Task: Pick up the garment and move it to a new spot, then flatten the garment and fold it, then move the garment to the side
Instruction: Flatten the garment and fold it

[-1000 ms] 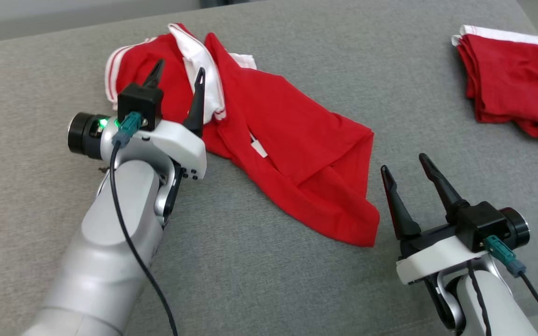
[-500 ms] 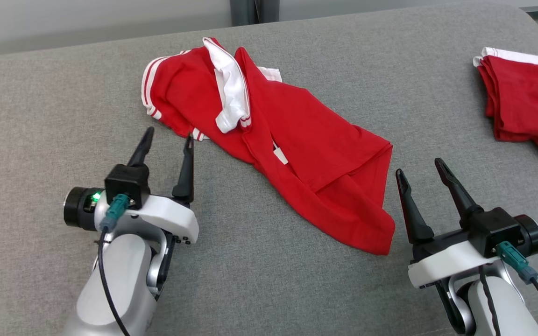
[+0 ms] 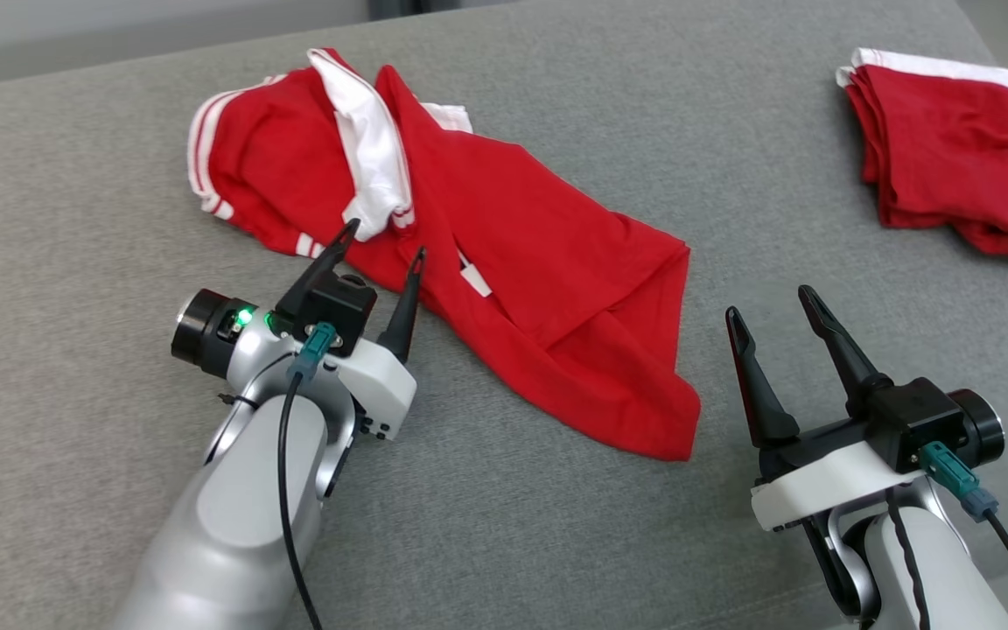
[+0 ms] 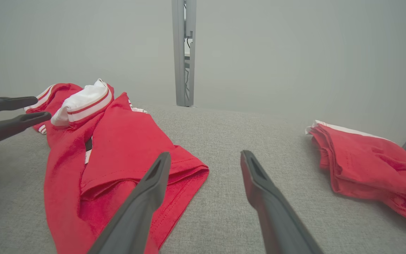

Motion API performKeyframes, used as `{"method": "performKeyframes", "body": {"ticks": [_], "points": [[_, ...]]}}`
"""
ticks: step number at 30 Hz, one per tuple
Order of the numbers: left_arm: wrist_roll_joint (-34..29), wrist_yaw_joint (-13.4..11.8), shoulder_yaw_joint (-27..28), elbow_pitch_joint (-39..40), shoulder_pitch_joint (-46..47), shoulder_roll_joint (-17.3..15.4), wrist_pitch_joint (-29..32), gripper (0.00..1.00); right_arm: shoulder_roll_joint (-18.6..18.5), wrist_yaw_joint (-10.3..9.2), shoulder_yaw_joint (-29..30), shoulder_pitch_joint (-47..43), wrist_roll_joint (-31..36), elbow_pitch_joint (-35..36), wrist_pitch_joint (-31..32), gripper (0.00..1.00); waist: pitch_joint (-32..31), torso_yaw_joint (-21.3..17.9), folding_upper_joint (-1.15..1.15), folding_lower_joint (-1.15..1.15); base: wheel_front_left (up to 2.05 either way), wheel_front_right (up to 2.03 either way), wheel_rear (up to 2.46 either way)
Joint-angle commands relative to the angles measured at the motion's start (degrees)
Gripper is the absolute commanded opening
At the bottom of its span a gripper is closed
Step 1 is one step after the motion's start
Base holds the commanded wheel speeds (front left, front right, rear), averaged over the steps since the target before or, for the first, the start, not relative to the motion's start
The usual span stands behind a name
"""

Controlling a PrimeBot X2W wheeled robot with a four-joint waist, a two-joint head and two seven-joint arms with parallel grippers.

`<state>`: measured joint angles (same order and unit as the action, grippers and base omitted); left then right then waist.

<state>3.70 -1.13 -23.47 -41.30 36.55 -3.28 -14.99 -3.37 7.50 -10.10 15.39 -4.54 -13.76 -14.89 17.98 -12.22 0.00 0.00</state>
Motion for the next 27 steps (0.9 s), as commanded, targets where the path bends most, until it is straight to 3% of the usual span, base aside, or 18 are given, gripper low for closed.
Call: {"method": "performKeyframes", "body": {"ticks": [1,7,14,27], "points": [[-0.55,-0.99,-0.09,-2.35,2.20,-0.38,-0.23,1.00,-0.02,0.00,0.01,0.58,-0.38,-0.03,-0.30,1.00,1.10,-1.37,0.00,0.00,0.00,0.00,0.00],[-0.88,-3.99,0.30,-11.18,7.26,-0.59,-0.02,1.00,0.19,0.00,0.26,0.83,-0.67,-0.23,-0.30,1.00,2.47,-3.02,0.00,0.00,0.00,0.00,0.00],[-0.25,-4.56,0.64,-15.14,9.68,-1.13,-0.16,1.00,0.31,0.00,0.77,0.84,-0.81,-0.03,-0.30,1.00,2.95,-3.22,0.00,0.00,0.00,0.00,0.00],[0.07,-4.34,-0.15,-10.64,8.37,-2.03,-0.22,1.00,0.40,0.00,1.09,1.11,-0.29,-0.22,-0.30,1.00,2.60,-1.31,0.00,0.00,0.00,0.00,0.00]]}}
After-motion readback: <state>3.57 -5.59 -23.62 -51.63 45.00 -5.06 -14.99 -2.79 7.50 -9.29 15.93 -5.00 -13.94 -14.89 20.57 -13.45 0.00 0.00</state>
